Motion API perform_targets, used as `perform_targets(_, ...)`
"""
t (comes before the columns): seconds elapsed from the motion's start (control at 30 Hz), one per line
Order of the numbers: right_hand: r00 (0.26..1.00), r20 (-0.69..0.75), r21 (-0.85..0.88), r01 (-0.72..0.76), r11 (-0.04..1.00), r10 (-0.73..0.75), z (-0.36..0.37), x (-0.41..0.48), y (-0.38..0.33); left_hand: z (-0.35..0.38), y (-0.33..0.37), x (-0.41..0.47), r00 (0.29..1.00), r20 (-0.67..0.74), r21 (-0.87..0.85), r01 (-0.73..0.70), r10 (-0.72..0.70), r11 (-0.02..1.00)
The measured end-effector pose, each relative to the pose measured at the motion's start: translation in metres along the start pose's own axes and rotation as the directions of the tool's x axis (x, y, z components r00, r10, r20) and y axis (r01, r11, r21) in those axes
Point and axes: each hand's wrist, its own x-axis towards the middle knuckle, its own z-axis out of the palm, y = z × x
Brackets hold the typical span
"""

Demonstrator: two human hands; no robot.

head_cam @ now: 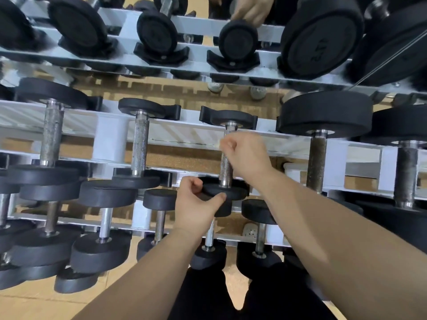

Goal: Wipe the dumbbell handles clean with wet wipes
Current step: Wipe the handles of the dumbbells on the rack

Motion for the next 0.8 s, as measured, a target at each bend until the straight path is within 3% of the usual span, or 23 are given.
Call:
perform_targets(0.1, 0.993, -0.097, 0.025, -0.068, 0.997, 0.070, 0.001, 0.012, -0.002, -0.006, 0.003, 0.004, 0.993, 0.081, -0.042, 0.086, -0.083, 0.995)
perform_targets(0.17, 0.997, -0.073, 0.001, -0.012, 1.000, 0.012, 0.001, -0.003, 0.001, -0.009, 0.004, 0.006, 0.986, 0.117, -0.067, 0.130, -0.121, 0.989)
perform_targets(0.3, 0.968, 0.143, -0.066, 0.216, 0.974, -0.205, -0.003, -0.043, 0.012, -0.006, 0.002, 0.006, 0.979, 0.122, -0.090, 0.175, -0.163, 0.981)
perform_targets(0.4, 0.934, 0.245, -0.199, 0.312, 0.929, -0.261, -0.010, -0.030, 0.011, 0.001, 0.005, 0.001, 0.986, 0.094, -0.059, 0.141, -0.136, 0.988)
perform_targets(0.53, 0.992, 0.022, -0.196, 0.128, 0.972, -0.126, -0.018, 0.014, 0.007, 0.015, 0.012, -0.005, 0.993, 0.101, 0.009, 0.066, -0.067, 0.998)
perform_targets(0.6, 0.999, -0.013, -0.164, 0.037, 0.986, -0.040, -0.019, 0.009, 0.009, 0.018, 0.016, -0.005, 0.993, 0.110, 0.056, 0.033, -0.039, 0.998)
perform_targets(0.67, 0.999, 0.032, -0.118, 0.045, 0.992, -0.041, -0.018, -0.015, 0.011, 0.017, 0.016, -0.003, 0.992, 0.124, 0.095, 0.020, -0.032, 0.995)
perform_targets(0.8, 0.958, 0.254, -0.053, 0.148, 0.987, -0.130, -0.015, -0.056, 0.014, 0.009, 0.015, 0.004, 0.986, 0.164, 0.130, 0.011, -0.032, 0.991)
